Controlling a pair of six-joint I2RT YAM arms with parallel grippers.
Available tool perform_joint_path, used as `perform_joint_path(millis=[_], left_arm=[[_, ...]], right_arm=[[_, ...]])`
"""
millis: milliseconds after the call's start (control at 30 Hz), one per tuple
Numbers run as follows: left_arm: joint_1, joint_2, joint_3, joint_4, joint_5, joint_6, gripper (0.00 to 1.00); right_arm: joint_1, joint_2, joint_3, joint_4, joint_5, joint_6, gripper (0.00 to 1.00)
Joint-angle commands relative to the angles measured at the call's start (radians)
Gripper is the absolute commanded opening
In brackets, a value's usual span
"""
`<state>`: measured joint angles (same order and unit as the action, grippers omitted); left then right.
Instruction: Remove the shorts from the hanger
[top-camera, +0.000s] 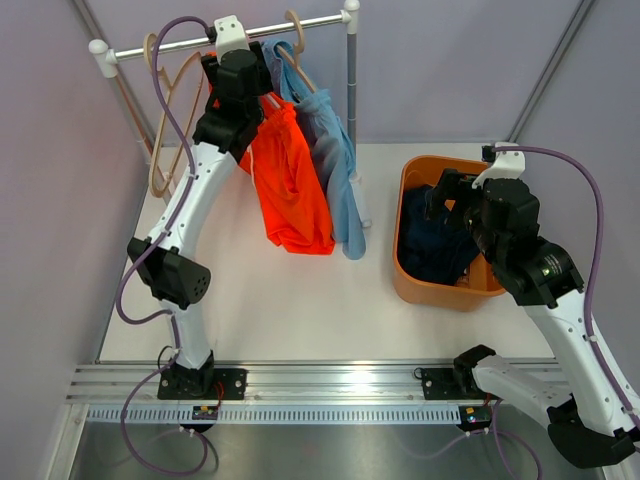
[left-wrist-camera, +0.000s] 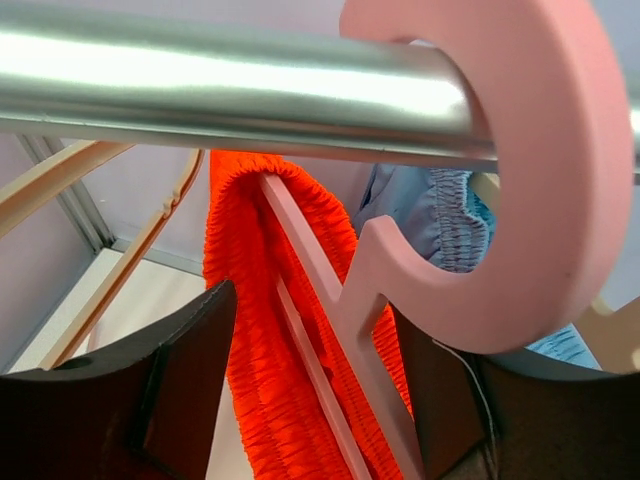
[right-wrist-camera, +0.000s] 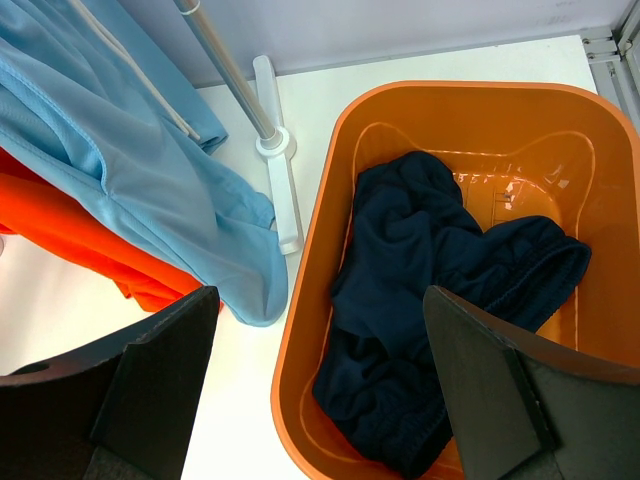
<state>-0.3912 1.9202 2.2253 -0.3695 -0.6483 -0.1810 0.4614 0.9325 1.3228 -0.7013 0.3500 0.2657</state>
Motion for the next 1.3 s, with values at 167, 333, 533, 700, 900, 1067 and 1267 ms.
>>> perform_joint_path(millis=[167, 333, 533, 700, 900, 1067, 1267], left_arm=[[0.032, 0.022, 0.082, -0.057, 0.124, -0.041, 0.52], [0.04, 0.007, 0.08, -0.071, 0.142, -0.037, 0.42], [0.052, 0.002, 0.08, -0.091, 0.154, -0.018, 0.35], [0.06, 0.003, 0.082, -0.095, 0.176, -0.011, 0.33], [0.06, 0.0, 0.082, -0.088, 0.191, 0.011, 0.29], [0.06, -0.006, 0.102, -0.091, 0.236, 0.035, 0.01], [0.058, -0.042, 0.135, -0.101, 0.268, 0.055, 0.0]], right_arm=[[-0.004, -0.004, 0.035, 0.002, 0.015, -0.01, 0.92], [-0.004, -0.012, 0.03, 0.002, 0.017, -0.005, 0.92], [-0.004, -0.02, 0.016, 0.005, 0.015, 0.001, 0.92], [-0.004, -0.021, 0.015, 0.008, 0.014, 0.004, 0.92], [-0.004, -0.024, 0.009, 0.008, 0.015, 0.004, 0.92], [-0.004, -0.023, 0.007, 0.011, 0.015, 0.004, 0.92], [-0.004, -0.026, 0.003, 0.019, 0.017, 0.003, 0.92]])
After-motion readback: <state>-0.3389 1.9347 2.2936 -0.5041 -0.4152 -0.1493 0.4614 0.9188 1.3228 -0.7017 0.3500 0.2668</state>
